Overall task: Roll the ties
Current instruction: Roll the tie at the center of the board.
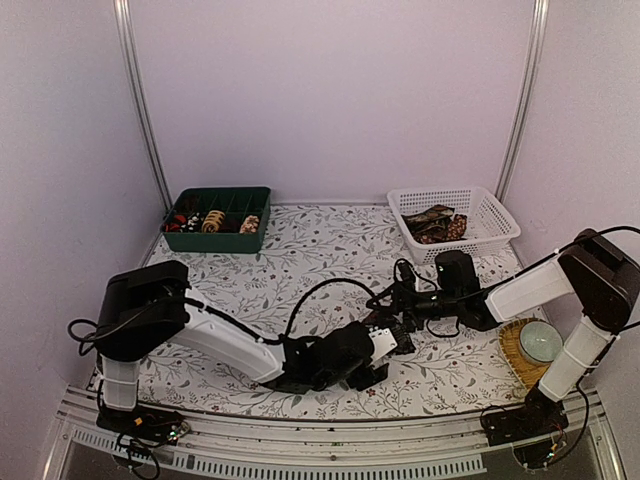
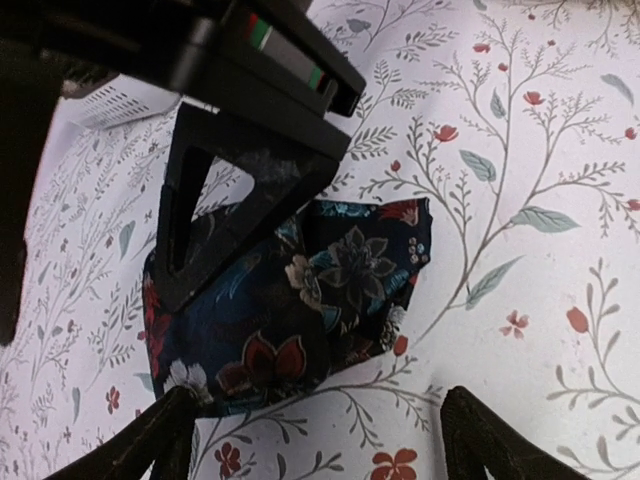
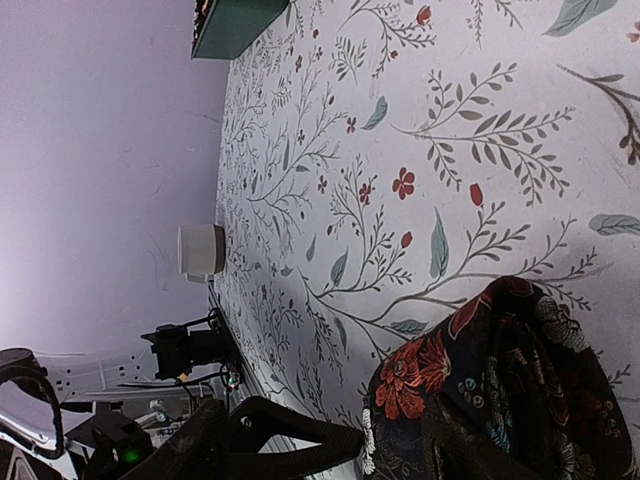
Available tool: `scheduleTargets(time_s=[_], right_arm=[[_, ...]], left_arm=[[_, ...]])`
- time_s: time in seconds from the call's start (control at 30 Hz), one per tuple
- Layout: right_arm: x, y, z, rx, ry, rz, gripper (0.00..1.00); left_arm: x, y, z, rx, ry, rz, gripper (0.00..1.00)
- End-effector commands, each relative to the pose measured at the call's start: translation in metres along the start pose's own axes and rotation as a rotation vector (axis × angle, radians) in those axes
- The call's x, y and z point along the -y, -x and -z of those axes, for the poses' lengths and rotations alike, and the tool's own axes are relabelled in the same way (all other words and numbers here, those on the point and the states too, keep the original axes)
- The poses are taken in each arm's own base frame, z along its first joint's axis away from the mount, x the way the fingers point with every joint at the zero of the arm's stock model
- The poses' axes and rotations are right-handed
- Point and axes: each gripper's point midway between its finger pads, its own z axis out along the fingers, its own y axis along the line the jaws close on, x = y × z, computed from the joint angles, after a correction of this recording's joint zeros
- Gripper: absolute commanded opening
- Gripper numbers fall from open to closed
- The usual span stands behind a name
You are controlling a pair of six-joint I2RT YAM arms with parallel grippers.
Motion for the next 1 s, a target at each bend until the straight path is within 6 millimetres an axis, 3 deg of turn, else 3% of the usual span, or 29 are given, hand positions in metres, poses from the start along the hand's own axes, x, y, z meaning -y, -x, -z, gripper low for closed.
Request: scheduleTargets(time_s=[0.0,0.03,0.2,0.37,0.53,0.73,0.97], right_arm=[[0.034,-0.028,0.001,-0.066,-0.112,-0.065,0.66],[0.034,-0.028,0.001,-0.066,-0.11,-0.061,0.66],[0.031,-0.025,0.001,-0.063,-0.107,-0.028,0.66],[0.025,-0.023,0.003,-0.057,-0.098,0.034,0.66],[0.021,-0.021,0.003,-0.064,-0.092,0.109,0.65],[0.021,-0.025,0.004,-0.071,-0.071,0.131,0.65],[0.02,-0.026,0.005,-0.062,-0.065,0.142,0.63]], left_arm=[[0.004,-0.013,0.025,-0.045,-0.094,0.127,0.85],[-0.002,-0.004,0.038,-0.021,-0.106,0.161,0.85],[-0.022,-0.005,0.06,0.006,-0.174,0.335,0.85],[-0.064,0.004,0.061,0.058,-0.237,0.601,0.85],[-0.089,0.011,0.057,0.118,-0.383,0.846,0.85],[-0.093,0.0,0.035,0.062,-0.503,1.005,0.83],[-0.071,-0.018,0.01,-0.055,-0.585,1.035,0.79]])
